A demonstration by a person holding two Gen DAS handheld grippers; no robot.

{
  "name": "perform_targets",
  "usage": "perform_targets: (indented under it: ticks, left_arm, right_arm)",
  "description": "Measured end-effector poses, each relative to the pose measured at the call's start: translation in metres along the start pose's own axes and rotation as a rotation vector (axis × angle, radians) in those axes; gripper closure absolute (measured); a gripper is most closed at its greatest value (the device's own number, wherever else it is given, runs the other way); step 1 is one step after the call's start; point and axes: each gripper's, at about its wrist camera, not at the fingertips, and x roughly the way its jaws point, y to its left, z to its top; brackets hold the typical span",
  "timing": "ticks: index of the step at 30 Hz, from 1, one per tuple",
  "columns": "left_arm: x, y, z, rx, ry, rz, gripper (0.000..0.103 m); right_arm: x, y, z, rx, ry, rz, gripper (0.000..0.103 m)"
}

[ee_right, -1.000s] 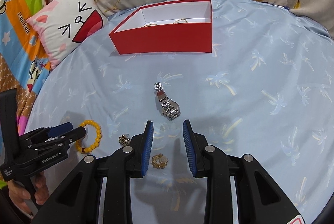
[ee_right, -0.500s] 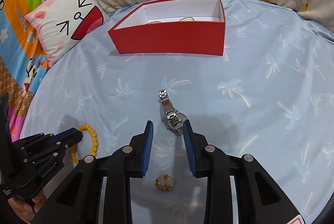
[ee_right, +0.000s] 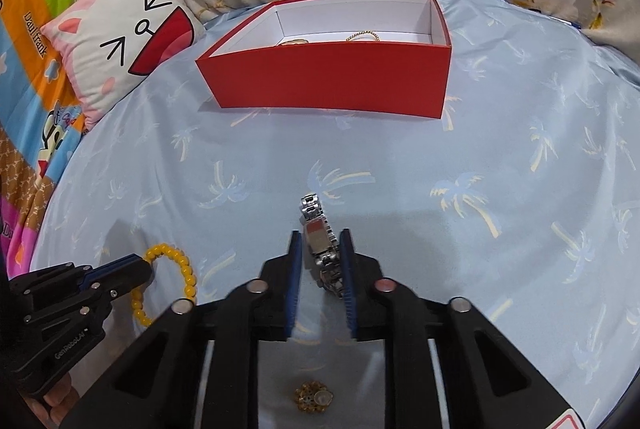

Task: Organize jewelry
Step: 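Grasp the yellow beaded bracelet with the left gripper while the right grasps the silver watch, then carry the yellow bracelet and silver watch into the red box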

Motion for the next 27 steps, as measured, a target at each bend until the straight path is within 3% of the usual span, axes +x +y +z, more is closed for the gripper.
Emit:
perform_targets:
  ticks: [18,27]
  left_arm:
    - [-0.034,-0.015,0.047,0.017,-0.115,-0.038,0.096]
    - [-0.047,-0.024,0.094,0.031,-0.185,-0.067,0.096]
  right_arm:
    - [-0.063,-0.003,0.034,0.015,-0.161,0.042,0.092]
    - [-0.081,-0.011,0.066,0.019,-0.235,0.043,0.092]
